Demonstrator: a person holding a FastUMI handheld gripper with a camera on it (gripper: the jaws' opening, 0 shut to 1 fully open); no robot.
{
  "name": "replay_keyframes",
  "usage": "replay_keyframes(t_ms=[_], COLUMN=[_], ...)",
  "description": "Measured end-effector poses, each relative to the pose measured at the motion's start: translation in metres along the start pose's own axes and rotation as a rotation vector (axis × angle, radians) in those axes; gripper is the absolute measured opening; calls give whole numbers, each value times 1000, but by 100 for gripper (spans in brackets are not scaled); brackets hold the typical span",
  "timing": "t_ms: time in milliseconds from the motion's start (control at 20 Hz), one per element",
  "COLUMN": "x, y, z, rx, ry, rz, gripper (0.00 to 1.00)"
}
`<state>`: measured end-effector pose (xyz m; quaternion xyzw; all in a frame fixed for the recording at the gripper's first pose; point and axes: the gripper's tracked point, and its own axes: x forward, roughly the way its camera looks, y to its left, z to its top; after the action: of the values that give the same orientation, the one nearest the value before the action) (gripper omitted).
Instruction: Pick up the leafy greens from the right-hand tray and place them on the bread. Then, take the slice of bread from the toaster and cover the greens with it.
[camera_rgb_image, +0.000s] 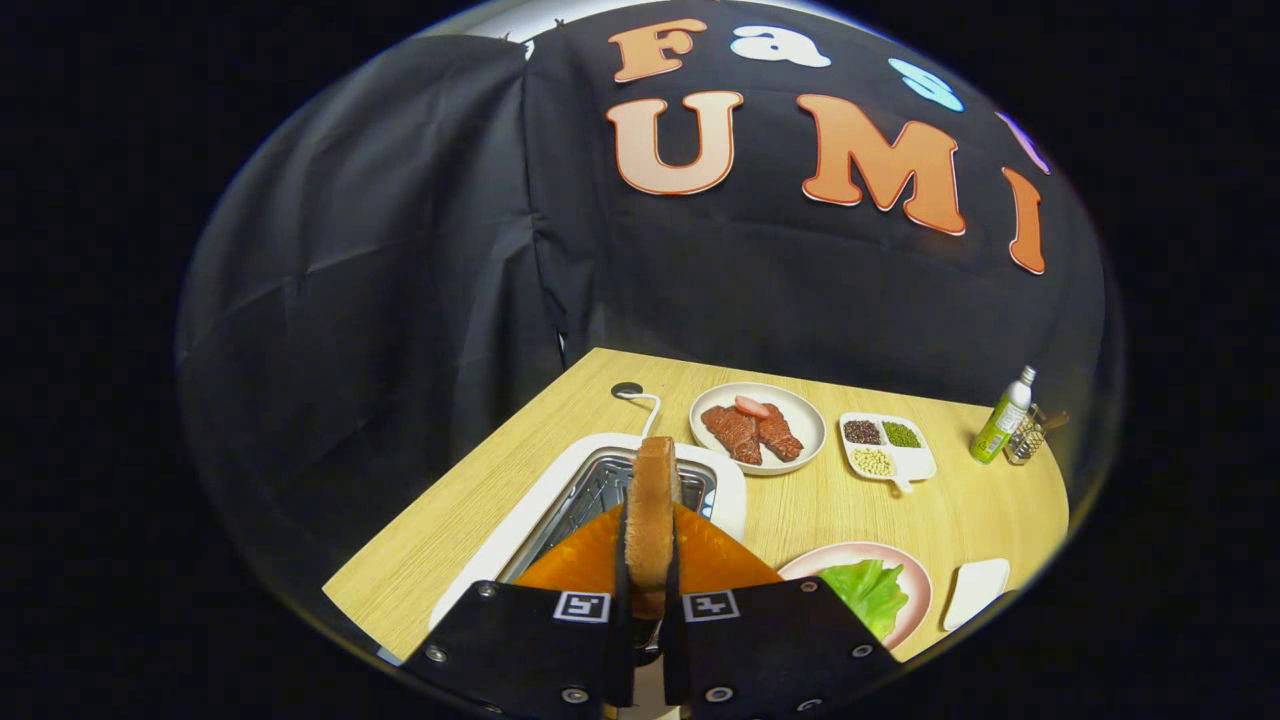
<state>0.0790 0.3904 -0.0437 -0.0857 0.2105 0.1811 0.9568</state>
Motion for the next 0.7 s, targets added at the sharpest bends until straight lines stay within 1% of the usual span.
replay_keyframes(t_ms=[300, 500, 700], x=[-22, -45, -61], y=[-8, -13, -21], z=[39, 70, 81], rx=[51, 69, 69], ry=[-78, -153, -192], rz=[11, 22, 24], gripper=[12, 12, 12])
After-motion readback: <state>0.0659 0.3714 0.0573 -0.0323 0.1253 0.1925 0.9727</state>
